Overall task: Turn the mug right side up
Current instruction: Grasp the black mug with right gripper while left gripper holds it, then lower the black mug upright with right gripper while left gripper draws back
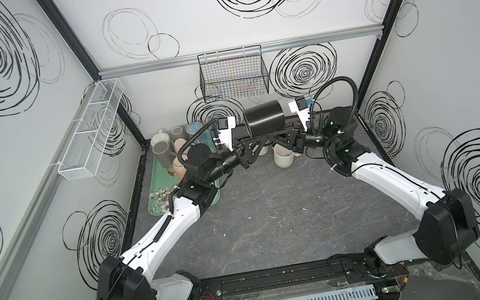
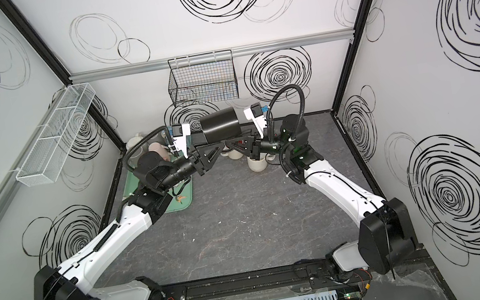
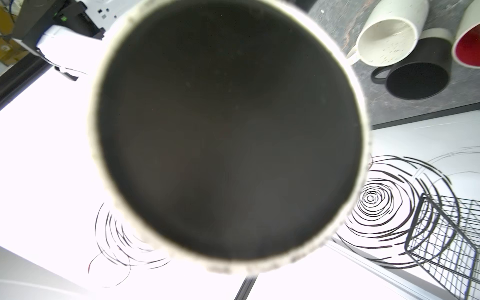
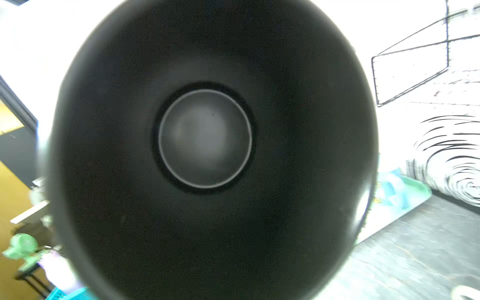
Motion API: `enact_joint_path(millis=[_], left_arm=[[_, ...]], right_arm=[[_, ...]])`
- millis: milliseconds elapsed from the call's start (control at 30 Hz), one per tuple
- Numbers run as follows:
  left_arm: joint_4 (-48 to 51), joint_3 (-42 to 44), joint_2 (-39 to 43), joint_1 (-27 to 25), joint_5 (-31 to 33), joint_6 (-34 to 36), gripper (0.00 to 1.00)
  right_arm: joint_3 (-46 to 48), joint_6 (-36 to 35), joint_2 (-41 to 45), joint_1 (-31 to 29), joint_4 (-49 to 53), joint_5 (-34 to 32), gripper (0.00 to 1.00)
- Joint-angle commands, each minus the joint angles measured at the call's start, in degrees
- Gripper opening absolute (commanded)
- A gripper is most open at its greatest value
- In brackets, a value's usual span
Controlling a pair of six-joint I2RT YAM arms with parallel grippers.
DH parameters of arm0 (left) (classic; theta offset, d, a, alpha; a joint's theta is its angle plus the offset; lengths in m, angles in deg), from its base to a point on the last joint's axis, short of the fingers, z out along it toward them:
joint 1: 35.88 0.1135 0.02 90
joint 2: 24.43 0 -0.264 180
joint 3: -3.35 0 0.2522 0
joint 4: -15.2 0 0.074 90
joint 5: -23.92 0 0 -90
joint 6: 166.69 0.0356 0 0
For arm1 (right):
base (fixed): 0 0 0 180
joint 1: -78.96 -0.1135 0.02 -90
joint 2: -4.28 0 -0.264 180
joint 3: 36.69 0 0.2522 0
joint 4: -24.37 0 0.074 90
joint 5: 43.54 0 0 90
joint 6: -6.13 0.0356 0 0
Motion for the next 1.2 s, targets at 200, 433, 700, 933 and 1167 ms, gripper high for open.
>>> enact_joint_path(millis=[200,433,700,933,1167], left_arm=[[5.53,-0.88,4.93,2.4,4.48,5.87,0.45],[8.54,1.0,5.18,3.46,6.44,5.94,0.45],[13.68,0.55,2.45,3.89,8.55,5.4,0.44],[13.75,0.6,-1.34,3.43,8.49,3.91,0.42],[14.11,1.73,-3.64,2.96,8.68,3.38,0.42]], right_arm=[[-5.98,-20.71,4.47,0.83,23.28,-5.63,0.0],[-7.27,-35.08,6.98,0.65,37.73,-15.75,0.0],[-4.57,-50.08,9.1,-1.71,47.05,-25.87,0.0],[0.36,-62.18,8.9,-2.75,48.64,-26.02,0.0],[3.82,-71.23,6.57,-3.32,52.65,-31.67,0.0]])
